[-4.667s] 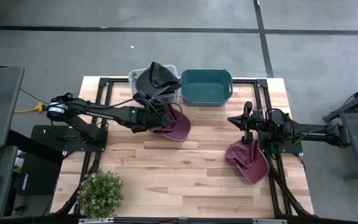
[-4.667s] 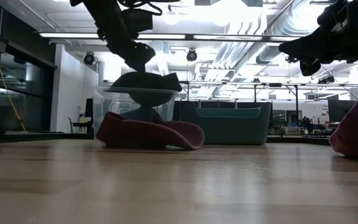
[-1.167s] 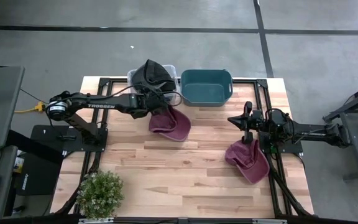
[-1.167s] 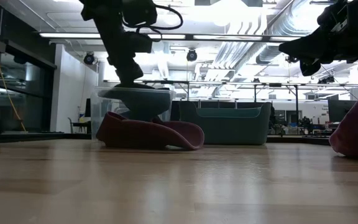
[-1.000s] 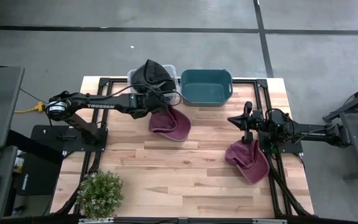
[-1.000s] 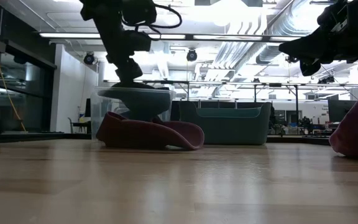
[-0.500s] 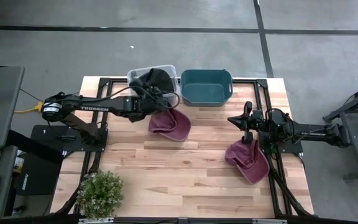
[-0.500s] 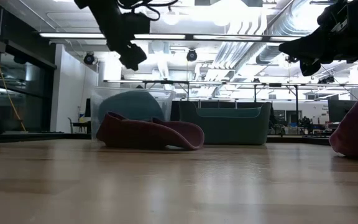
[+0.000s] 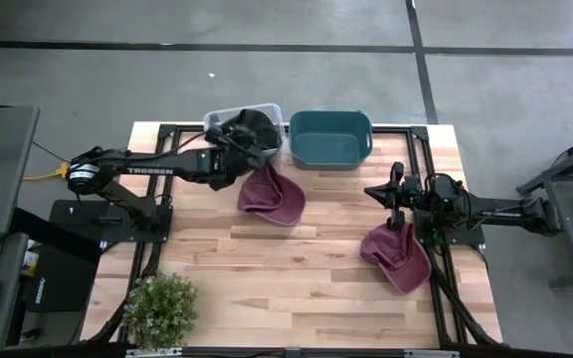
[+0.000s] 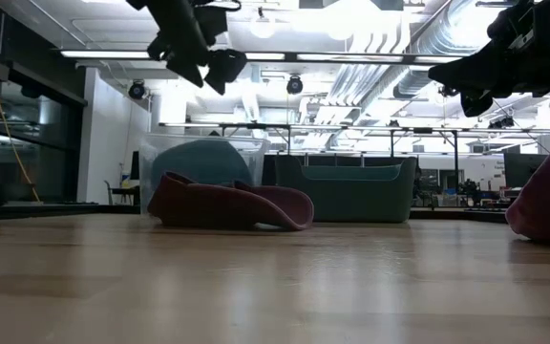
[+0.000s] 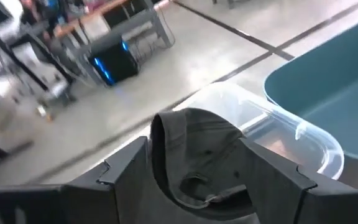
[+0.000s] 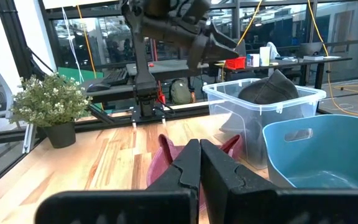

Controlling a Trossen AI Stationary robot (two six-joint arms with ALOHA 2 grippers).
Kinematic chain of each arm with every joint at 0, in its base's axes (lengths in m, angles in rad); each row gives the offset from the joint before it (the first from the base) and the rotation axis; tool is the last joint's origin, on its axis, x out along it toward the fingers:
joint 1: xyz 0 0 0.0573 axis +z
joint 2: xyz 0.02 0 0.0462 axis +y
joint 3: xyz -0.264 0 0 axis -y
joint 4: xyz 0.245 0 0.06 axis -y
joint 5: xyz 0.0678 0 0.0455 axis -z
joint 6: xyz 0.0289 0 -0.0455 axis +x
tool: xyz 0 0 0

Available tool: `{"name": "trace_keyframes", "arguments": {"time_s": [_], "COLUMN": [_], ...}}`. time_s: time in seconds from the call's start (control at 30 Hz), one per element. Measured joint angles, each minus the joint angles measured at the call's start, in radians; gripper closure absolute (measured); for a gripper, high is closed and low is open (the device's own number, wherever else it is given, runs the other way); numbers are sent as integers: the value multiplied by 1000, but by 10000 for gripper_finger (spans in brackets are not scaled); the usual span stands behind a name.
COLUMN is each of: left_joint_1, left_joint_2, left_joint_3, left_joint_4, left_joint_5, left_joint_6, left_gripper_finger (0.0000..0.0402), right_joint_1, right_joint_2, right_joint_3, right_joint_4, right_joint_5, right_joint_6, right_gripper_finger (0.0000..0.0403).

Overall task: Pick & Place hat
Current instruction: Put the top red cap into the blue bin

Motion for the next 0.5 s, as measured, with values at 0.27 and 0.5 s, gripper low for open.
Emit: {"name": "trace_keyframes", "arguments": {"time_s": [0.27,0.5], "left_joint_1": [63,63], "left_joint_2": [0,-19], "left_joint_3": [2,1], "left_joint_4": [-67,-86], "left_joint_5": [161,502], "left_joint_6": [-209,-286], "left_gripper_finger": [172,172], "right_joint_1": [0,0], "right_joint_2": [0,0], "right_joint_3": [0,0], "right_joint_4": [0,0], "right_joint_5": [0,0], "right_joint_6": [0,0], "right_gripper_finger": [402,402]}}
